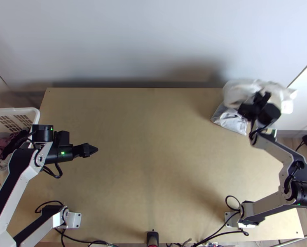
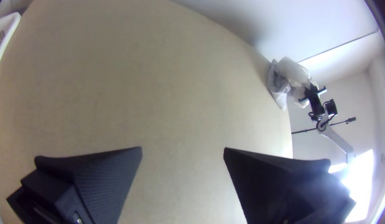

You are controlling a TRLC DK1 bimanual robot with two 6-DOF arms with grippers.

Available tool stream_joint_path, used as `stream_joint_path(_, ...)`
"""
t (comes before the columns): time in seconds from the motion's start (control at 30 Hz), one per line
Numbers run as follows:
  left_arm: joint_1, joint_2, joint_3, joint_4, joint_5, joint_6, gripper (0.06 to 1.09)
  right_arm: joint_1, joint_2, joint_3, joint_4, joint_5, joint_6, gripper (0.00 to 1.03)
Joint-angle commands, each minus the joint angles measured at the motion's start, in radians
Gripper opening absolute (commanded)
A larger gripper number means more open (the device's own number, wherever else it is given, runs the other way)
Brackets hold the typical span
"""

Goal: Fold the t-shirt

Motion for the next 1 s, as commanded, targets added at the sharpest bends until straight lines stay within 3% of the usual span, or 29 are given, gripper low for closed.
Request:
stream_joint_path(0.0,0.002,0.005,-0.008,0.0,0.003,-0.009,1.01,0.029,0.031,-0.211,0.052,0.002,0.045,0.03)
stream_joint_path(0.27,0.016,0.0,-0.014,-0.019,0.001,0.005,1.01,0.109,0.109,-0.259,0.078,0.071,0.161,0.03)
stream_joint_path(0.4,0.016,0.003,0.015,-0.031,0.003,0.005,1.01,0.113,0.11,-0.273,0.063,0.071,0.16,0.03)
stream_joint_path(0.43,0.016,0.003,0.021,-0.036,0.003,0.004,1.01,0.113,0.112,-0.276,0.063,0.071,0.161,0.13)
stream_joint_path(0.47,0.016,0.005,0.025,-0.04,0.003,0.004,1.01,0.112,0.112,-0.277,0.063,0.071,0.163,0.32)
stream_joint_path(0.53,0.016,0.008,0.036,-0.048,0.004,0.002,1.01,0.107,0.106,-0.283,0.061,0.071,0.19,0.83)
stream_joint_path(0.57,0.016,0.009,0.042,-0.054,0.006,0.001,1.01,0.107,0.104,-0.288,0.061,0.074,0.19,0.98)
stream_joint_path(0.8,0.02,0.014,0.056,-0.063,0.017,-0.002,1.02,0.121,-0.026,-0.286,0.041,0.073,0.187,0.99)
stream_joint_path(0.87,0.039,0.014,0.056,-0.051,0.017,-0.002,1.03,0.146,-0.115,-0.243,-0.011,0.073,0.273,0.99)
stream_joint_path(0.97,0.079,0.014,0.068,-0.023,0.017,-0.009,1.03,0.167,-0.233,-0.13,-0.127,0.083,0.483,0.99)
